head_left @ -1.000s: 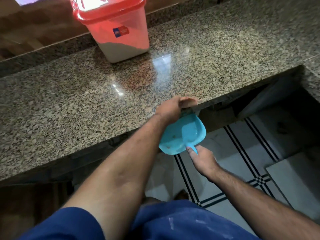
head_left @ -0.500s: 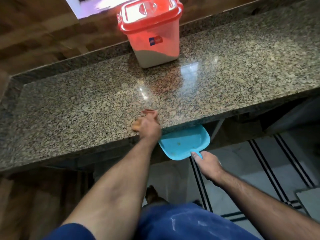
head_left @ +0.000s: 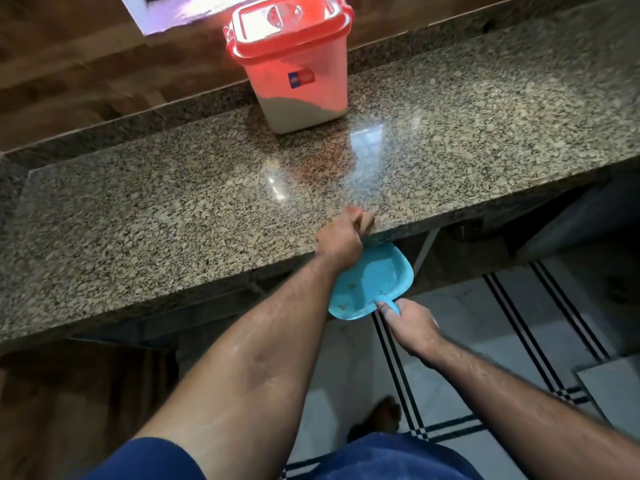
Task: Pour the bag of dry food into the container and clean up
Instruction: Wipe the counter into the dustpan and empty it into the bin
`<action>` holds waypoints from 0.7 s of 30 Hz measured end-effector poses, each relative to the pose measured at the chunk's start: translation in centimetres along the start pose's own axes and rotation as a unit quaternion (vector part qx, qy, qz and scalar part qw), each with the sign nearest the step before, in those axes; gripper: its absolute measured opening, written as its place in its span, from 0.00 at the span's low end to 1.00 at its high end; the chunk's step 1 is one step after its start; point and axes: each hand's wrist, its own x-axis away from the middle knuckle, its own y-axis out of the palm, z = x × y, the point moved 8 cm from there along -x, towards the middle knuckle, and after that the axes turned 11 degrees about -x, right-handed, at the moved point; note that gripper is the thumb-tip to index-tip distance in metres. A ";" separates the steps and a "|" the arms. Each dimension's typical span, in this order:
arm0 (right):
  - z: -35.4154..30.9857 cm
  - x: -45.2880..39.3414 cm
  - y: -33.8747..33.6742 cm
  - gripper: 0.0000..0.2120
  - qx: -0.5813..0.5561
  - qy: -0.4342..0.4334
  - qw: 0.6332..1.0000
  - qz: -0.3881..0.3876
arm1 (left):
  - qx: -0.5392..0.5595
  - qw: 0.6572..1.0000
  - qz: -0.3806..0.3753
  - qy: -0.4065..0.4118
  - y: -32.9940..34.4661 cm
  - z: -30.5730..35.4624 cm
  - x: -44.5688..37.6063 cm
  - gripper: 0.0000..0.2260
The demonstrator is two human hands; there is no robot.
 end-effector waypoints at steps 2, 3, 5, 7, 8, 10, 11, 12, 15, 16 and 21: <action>-0.1 0.8 0.5 0.23 0.008 -0.003 1.000 0.004 | 0.003 1.000 -0.017 0.014 1.7 -1.8 2.4 0.09; -0.1 1.2 0.9 0.22 0.014 -0.006 1.000 0.007 | 0.011 1.000 -0.008 0.012 1.8 -2.8 3.7 0.09; -0.1 2.4 1.8 0.21 0.025 -0.015 1.000 0.009 | 0.038 0.999 0.015 0.004 1.3 -4.7 6.9 0.09; -0.2 4.0 3.3 0.21 0.047 -0.026 0.999 0.007 | 0.103 0.993 0.049 -0.013 -0.2 -7.2 10.7 0.08; -0.3 5.0 4.3 0.22 0.060 -0.032 0.998 0.004 | 0.139 0.988 0.062 -0.027 -1.2 -8.6 13.0 0.07; -0.8 7.4 6.8 0.23 0.078 -0.050 0.996 -0.011 | 0.197 0.974 0.101 -0.058 -3.4 -12.0 17.5 0.10; -1.3 8.7 8.3 0.23 0.082 -0.060 0.995 -0.023 | 0.224 0.964 0.121 -0.078 -4.4 -14.1 19.8 0.12; -1.8 10.2 10.1 0.23 0.088 -0.068 0.993 -0.038 | 0.249 0.953 0.140 -0.102 -5.4 -16.3 22.3 0.13; -3.2 14.5 16.4 0.23 0.116 -0.091 0.985 -0.093 | 0.312 0.905 0.215 -0.191 -7.6 -24.1 29.9 0.12; -3.5 15.9 18.8 0.24 0.122 -0.096 0.981 -0.114 | 0.337 0.882 0.244 -0.220 -8.1 -26.7 32.8 0.10; -5.3 22.7 30.4 0.26 0.146 -0.121 0.957 -0.219 | 0.429 0.731 0.360 -0.389 -6.9 -40.2 48.3 0.11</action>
